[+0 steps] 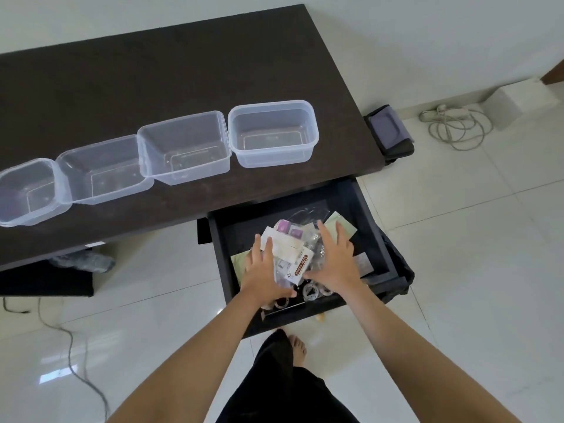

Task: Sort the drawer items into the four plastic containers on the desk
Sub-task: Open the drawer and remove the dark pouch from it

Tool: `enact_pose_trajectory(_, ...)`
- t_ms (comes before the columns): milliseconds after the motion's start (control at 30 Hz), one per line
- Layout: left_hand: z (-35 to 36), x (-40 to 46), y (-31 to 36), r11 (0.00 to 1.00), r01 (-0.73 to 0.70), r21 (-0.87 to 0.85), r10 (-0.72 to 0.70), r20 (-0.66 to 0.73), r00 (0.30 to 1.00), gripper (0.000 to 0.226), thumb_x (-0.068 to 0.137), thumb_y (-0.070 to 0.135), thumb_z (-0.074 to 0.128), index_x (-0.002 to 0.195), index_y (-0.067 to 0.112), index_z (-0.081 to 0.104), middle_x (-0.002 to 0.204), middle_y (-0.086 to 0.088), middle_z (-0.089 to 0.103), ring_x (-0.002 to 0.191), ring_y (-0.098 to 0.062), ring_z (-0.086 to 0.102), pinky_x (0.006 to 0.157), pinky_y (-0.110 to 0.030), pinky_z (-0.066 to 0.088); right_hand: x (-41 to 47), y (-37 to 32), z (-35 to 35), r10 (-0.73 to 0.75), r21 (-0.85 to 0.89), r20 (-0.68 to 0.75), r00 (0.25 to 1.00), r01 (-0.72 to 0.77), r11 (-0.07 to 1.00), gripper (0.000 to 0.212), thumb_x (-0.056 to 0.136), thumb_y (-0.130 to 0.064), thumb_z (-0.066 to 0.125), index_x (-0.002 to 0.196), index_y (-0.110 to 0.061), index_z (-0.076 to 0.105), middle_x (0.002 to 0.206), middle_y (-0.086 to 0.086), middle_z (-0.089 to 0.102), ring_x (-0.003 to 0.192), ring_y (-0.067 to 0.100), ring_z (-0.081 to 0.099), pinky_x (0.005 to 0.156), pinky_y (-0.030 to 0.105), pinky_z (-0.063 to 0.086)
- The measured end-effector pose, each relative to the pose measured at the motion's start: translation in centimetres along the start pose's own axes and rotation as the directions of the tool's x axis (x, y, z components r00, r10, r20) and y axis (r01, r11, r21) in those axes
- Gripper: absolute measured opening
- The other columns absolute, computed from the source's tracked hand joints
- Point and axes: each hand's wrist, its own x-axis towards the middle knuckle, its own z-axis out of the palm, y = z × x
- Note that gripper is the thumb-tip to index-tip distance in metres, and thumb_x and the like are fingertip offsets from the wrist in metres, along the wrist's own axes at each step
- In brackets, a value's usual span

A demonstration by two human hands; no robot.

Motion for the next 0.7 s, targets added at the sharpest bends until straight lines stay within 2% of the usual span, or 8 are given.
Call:
enact_pose_trajectory(100, 0.2, 2.3, 0.0, 0.999, -0.028, 0.040, 0.024, 0.109, 0.994, 0.145, 0.052, 0.045, 0.088, 0.143, 0.037, -0.025, 0.152, 0.002, -0.034, 0.145, -0.035, -0.006, 0.112, -0.054, 0.030, 2.6, -0.4, -0.1, 0.013, -0.187, 0.149, 0.989, 0.015, 0.982, 0.135, 0.055, -0.038, 0.089, 0.140, -0.053, -0.015, 0.154, 0.001, -0.030, 0.143, 0.046, -0.010, 0.106, 0.073, 0.019)
enact_pose_trajectory(200, 0.6, 3.8, 0.5, 0.993, -0.036, 0.113, 0.014, 0.183, 0.983, 0.137, 0.056, 0.042, 0.087, 0.140, 0.049, -0.021, 0.151, 0.000, -0.035, 0.144, -0.037, -0.007, 0.109, -0.055, 0.033, 4.4, -0.5, 0.3, 0.060, -0.276, 0.284, 0.957, 0.022, 0.961, 0.133, 0.058, -0.028, 0.089, 0.139, -0.057, -0.012, 0.154, -0.002, -0.032, 0.143, 0.044, -0.013, 0.104, 0.072, 0.019)
enact_pose_trajectory(267, 0.9, 4.3, 0.6, 0.987, -0.030, 0.156, -0.001, 0.197, 0.980, 0.123, 0.064, 0.039, 0.083, 0.143, 0.050, -0.011, 0.155, -0.005, -0.024, 0.144, -0.037, -0.002, 0.107, -0.054, 0.035, 5.0, -0.2, 1.1, 0.062, -0.323, 0.281, 0.958, 0.033, 0.946, 0.117, 0.065, -0.021, 0.084, 0.141, -0.056, 0.003, 0.157, -0.002, -0.018, 0.143, 0.041, 0.002, 0.102, 0.062, 0.034)
enact_pose_trajectory(333, 1.1, 4.6, 0.5, 0.983, -0.041, 0.177, 0.011, 0.166, 0.986, 0.104, 0.072, 0.033, 0.078, 0.143, 0.050, 0.004, 0.156, -0.007, -0.006, 0.142, -0.035, 0.008, 0.104, -0.052, 0.039, 5.2, 0.4, 1.8, 0.000, -0.297, 0.197, 0.980, 0.059, 0.953, 0.089, 0.075, -0.016, 0.075, 0.139, -0.053, 0.024, 0.156, 0.000, 0.009, 0.134, 0.033, 0.021, 0.091, 0.046, 0.049)
enact_pose_trajectory(400, 1.1, 4.8, 0.2, 0.990, -0.047, 0.135, 0.031, 0.117, 0.993, 0.080, 0.080, 0.021, 0.070, 0.140, 0.047, 0.023, 0.153, -0.007, 0.012, 0.137, -0.031, 0.020, 0.098, -0.047, 0.046, 5.3, 1.2, 1.7, -0.060, -0.212, 0.130, 0.990, 0.087, 0.973, 0.067, 0.081, -0.015, 0.068, 0.133, -0.049, 0.042, 0.145, -0.002, 0.031, 0.121, 0.027, 0.032, 0.080, 0.038, 0.053)
enact_pose_trajectory(533, 0.3, 5.1, -0.3, 0.999, -0.049, -0.012, 0.050, 0.059, 0.997, 0.052, 0.085, 0.004, 0.052, 0.129, 0.032, 0.053, 0.138, 0.001, 0.041, 0.126, -0.023, 0.035, 0.084, -0.038, 0.051, 5.4, 2.1, 1.0, -0.082, -0.046, 0.087, 0.993, 0.086, 0.995, 0.049, 0.080, -0.006, 0.061, 0.119, -0.037, 0.062, 0.127, -0.001, 0.049, 0.111, 0.022, 0.047, 0.081, 0.040, 0.054)
enact_pose_trajectory(600, -0.3, 5.2, -0.4, 0.997, -0.063, -0.045, 0.063, 0.009, 0.998, 0.045, 0.085, 0.003, 0.051, 0.122, 0.026, 0.060, 0.125, 0.002, 0.052, 0.119, -0.022, 0.041, 0.078, -0.032, 0.049, 5.3, 1.9, 0.4, -0.078, 0.048, 0.055, 0.995, 0.075, 0.996, 0.040, 0.079, -0.002, 0.060, 0.110, -0.026, 0.069, 0.115, 0.001, 0.056, 0.101, 0.021, 0.057, 0.078, 0.040, 0.055)
enact_pose_trajectory(700, -1.2, 4.9, -0.3, 0.994, -0.048, -0.102, 0.040, -0.085, 0.996, 0.040, 0.084, 0.000, 0.051, 0.114, 0.022, 0.066, 0.115, 0.003, 0.058, 0.114, -0.020, 0.045, 0.068, -0.027, 0.044, 5.1, 1.7, -0.7, -0.080, 0.131, 0.014, 0.997, 0.077, 0.988, 0.022, 0.081, -0.008, 0.069, 0.101, -0.015, 0.072, 0.104, 0.004, 0.061, 0.090, 0.022, 0.063, 0.081, 0.036, 0.054)
